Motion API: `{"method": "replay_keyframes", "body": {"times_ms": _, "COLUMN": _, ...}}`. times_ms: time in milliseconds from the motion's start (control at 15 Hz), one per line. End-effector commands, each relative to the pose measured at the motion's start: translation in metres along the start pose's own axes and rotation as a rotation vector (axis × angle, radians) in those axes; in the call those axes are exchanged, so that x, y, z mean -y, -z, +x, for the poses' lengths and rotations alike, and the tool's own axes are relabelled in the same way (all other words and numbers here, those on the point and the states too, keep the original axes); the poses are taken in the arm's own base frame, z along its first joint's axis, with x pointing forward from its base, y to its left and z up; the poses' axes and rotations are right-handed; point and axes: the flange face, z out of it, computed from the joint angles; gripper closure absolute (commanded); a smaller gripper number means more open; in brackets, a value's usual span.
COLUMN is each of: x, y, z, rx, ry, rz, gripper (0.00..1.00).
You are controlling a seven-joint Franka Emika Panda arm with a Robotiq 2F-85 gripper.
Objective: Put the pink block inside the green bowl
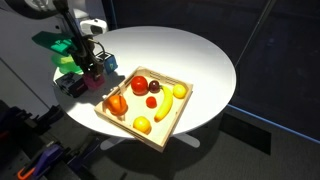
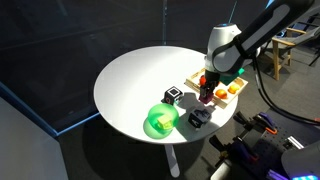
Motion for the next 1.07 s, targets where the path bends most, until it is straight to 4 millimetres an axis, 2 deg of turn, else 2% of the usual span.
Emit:
{"method": "replay_keyframes", "body": {"times_ms": 0, "x": 0.016, "y": 0.027, "z": 0.007, "rx": -0.047, "ry": 0.025, "rz": 0.015, "gripper": 0.70}}
{"method": "replay_keyframes", "body": {"times_ms": 533, "x": 0.063, "y": 0.054, "z": 0.021, "rx": -0.104, "ry": 0.121, "rz": 0.018, "gripper": 0.70}}
{"method": "replay_keyframes", "body": {"times_ms": 1000, "x": 0.105, "y": 0.066, "z": 0.026, "rx": -0.135, "ry": 0.248, "rz": 0.022, "gripper": 0.70}}
